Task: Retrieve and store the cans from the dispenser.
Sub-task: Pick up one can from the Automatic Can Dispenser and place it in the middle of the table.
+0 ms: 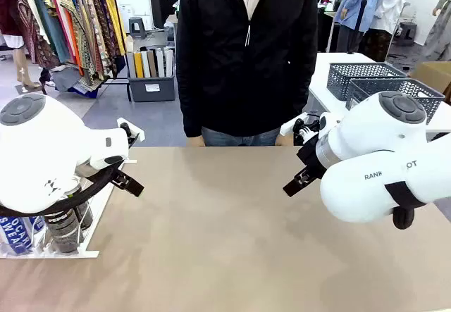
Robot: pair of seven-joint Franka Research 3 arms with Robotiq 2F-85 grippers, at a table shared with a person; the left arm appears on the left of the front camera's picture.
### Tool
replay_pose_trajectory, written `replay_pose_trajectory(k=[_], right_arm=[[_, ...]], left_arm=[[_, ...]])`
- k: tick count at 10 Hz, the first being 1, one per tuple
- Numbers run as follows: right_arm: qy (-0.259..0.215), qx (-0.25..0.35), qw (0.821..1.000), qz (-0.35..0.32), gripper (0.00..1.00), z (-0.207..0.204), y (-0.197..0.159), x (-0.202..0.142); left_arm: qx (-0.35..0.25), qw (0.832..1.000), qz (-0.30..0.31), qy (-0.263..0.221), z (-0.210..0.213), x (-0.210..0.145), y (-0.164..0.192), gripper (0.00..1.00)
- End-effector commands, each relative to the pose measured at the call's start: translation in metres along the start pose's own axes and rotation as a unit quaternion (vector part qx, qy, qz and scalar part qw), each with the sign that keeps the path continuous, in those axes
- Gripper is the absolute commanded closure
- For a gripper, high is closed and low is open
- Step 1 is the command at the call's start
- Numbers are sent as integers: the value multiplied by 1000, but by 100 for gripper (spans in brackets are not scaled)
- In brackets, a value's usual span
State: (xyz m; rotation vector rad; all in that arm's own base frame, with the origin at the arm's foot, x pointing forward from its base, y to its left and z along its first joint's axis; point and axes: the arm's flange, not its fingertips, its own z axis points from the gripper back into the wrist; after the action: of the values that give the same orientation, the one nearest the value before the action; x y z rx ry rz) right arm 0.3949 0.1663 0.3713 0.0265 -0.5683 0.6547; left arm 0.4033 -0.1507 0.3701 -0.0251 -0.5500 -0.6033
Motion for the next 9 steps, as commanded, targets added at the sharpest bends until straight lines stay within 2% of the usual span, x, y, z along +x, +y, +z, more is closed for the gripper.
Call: replay_pose_trajectory(k=[1,9], right_arm=[[0,0,1000,0,0,0,0,0],[0,0,1000,0,0,0,0,0]], left_arm=[[0,1000,0,0,0,0,0,0],[0,1000,0,0,0,0,0,0]])
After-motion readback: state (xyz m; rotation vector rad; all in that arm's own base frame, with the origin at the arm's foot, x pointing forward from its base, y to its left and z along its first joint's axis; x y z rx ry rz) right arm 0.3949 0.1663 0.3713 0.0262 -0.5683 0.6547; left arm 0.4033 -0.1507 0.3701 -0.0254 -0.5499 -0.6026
